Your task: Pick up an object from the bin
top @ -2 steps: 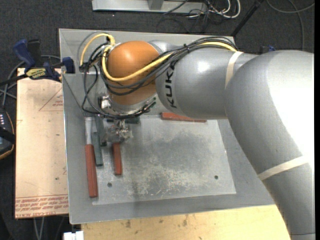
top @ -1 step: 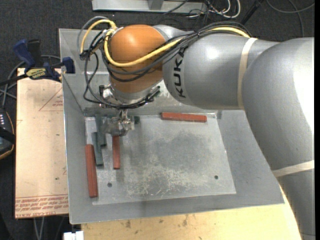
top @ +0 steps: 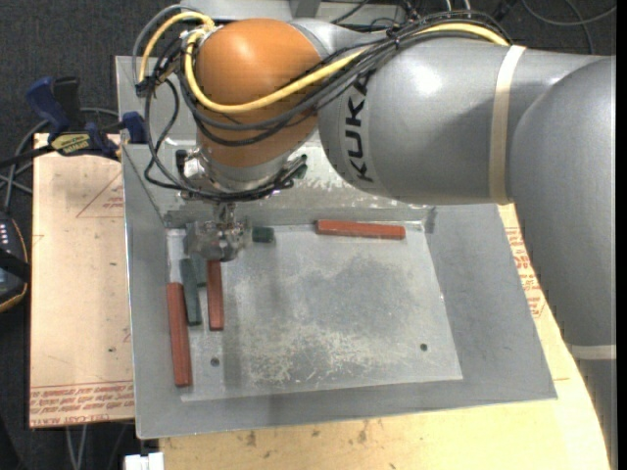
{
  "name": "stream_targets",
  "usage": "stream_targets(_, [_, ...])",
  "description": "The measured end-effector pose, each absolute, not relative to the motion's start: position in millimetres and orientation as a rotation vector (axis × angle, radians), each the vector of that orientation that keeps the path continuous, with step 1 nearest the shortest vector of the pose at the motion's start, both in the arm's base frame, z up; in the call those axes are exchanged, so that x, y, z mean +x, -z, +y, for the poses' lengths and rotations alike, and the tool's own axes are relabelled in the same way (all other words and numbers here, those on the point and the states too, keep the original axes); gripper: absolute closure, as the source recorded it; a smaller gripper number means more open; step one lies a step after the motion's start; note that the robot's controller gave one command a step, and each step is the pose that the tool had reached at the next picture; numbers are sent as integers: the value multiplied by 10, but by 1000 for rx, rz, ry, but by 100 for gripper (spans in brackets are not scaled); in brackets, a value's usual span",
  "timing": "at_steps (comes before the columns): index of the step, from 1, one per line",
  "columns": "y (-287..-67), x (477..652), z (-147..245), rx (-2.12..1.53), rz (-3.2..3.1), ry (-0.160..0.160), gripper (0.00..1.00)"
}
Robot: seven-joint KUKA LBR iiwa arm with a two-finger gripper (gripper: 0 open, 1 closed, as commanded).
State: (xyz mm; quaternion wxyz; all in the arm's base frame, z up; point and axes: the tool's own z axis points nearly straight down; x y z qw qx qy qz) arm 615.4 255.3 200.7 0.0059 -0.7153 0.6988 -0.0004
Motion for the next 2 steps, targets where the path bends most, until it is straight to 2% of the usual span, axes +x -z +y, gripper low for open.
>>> stream_targets(1, [-1617, 6025, 2342, -2362, 2073, -4, 100])
stream_targets(2, [-2759, 5718, 2296, -2797, 1417, 3, 100])
